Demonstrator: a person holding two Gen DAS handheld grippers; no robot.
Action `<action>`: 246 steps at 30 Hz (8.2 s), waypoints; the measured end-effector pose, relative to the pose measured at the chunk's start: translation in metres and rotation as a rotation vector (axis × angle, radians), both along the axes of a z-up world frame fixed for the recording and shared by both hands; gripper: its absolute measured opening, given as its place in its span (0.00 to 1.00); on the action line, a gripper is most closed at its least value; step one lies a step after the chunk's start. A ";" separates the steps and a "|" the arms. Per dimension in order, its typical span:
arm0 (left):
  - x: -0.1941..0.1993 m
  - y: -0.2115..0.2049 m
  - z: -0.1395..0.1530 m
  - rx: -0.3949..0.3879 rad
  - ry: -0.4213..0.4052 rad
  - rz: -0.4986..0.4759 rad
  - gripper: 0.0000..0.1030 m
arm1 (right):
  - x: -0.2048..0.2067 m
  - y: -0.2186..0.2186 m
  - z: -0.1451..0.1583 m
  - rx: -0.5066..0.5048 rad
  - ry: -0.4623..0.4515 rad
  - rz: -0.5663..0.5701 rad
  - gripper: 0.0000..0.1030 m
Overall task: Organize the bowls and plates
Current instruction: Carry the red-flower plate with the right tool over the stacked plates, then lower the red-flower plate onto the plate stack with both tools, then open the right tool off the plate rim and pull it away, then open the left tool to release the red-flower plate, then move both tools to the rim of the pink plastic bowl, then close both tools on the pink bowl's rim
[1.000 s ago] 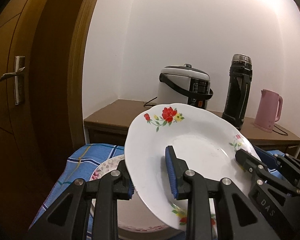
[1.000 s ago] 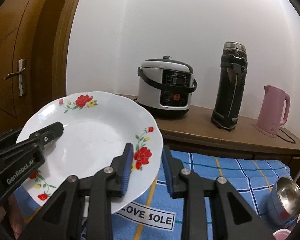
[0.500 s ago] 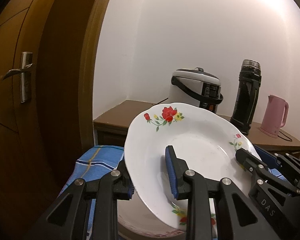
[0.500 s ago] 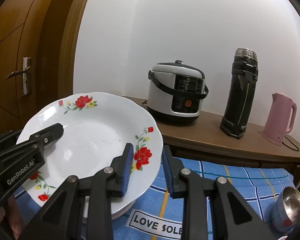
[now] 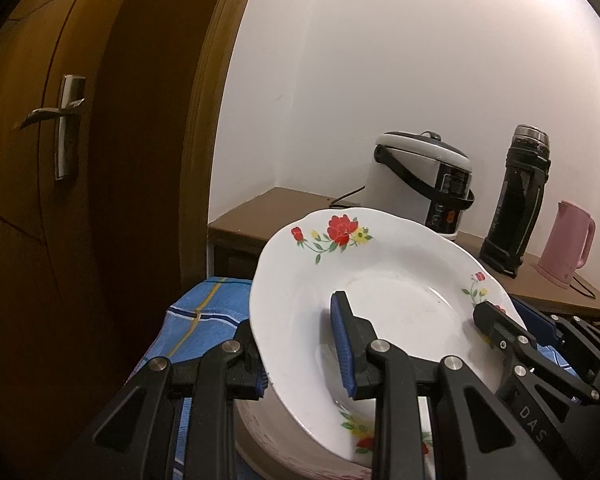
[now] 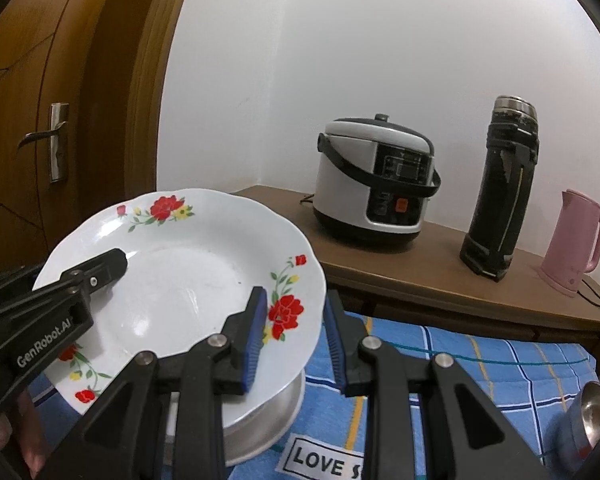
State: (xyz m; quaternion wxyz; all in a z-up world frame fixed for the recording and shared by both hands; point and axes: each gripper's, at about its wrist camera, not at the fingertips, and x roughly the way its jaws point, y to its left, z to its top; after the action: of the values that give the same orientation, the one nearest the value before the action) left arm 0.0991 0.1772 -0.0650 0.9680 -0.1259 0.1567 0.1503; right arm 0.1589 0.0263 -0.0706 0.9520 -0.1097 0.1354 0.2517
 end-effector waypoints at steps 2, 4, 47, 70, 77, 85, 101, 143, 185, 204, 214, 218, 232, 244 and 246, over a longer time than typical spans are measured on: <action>0.002 0.003 -0.002 -0.013 0.009 0.004 0.29 | 0.003 0.003 -0.001 0.002 0.002 0.002 0.28; 0.003 0.003 -0.003 -0.007 0.018 0.011 0.29 | 0.007 0.004 -0.005 0.009 0.009 0.006 0.28; 0.035 0.000 -0.022 -0.060 0.206 -0.075 0.20 | 0.017 0.024 -0.023 -0.114 0.047 0.122 0.07; 0.039 0.017 -0.032 -0.124 0.277 -0.004 0.19 | 0.075 -0.022 -0.035 0.057 0.309 -0.010 0.39; 0.042 0.021 -0.036 -0.139 0.307 -0.008 0.21 | 0.071 -0.020 -0.038 0.053 0.297 -0.003 0.44; 0.038 0.020 -0.035 -0.120 0.314 0.002 0.21 | 0.066 -0.015 -0.038 0.034 0.272 0.021 0.49; 0.040 0.019 -0.035 -0.102 0.325 0.016 0.23 | 0.078 -0.049 -0.039 0.150 0.287 -0.087 0.56; 0.026 0.015 -0.021 0.010 0.241 0.114 0.76 | 0.057 -0.025 -0.035 0.039 0.175 -0.019 0.67; -0.001 0.008 -0.010 -0.036 0.137 0.189 0.76 | -0.100 -0.136 -0.011 0.031 0.037 0.059 0.68; -0.020 -0.224 0.014 0.116 0.164 -0.459 0.76 | -0.128 -0.318 -0.029 0.056 0.163 -0.310 0.63; -0.029 -0.268 0.001 0.062 0.242 -0.578 0.76 | -0.121 -0.328 -0.050 0.055 0.236 -0.314 0.48; -0.027 -0.285 -0.002 0.026 0.270 -0.670 0.76 | -0.115 -0.336 -0.056 0.070 0.270 -0.319 0.41; -0.015 -0.318 -0.020 0.025 0.346 -0.780 0.31 | -0.100 -0.343 -0.067 0.087 0.326 -0.297 0.18; -0.015 -0.317 -0.019 0.018 0.360 -0.749 0.24 | -0.103 -0.338 -0.062 0.095 0.302 -0.278 0.15; -0.015 -0.314 -0.019 0.018 0.359 -0.737 0.24 | -0.104 -0.336 -0.061 0.097 0.299 -0.270 0.15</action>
State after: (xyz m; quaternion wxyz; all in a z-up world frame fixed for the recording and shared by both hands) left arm 0.0844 -0.1373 -0.0835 0.9153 -0.0247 0.3565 -0.1856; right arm 0.0552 -0.3096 -0.1311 0.9505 -0.0061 0.2765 0.1417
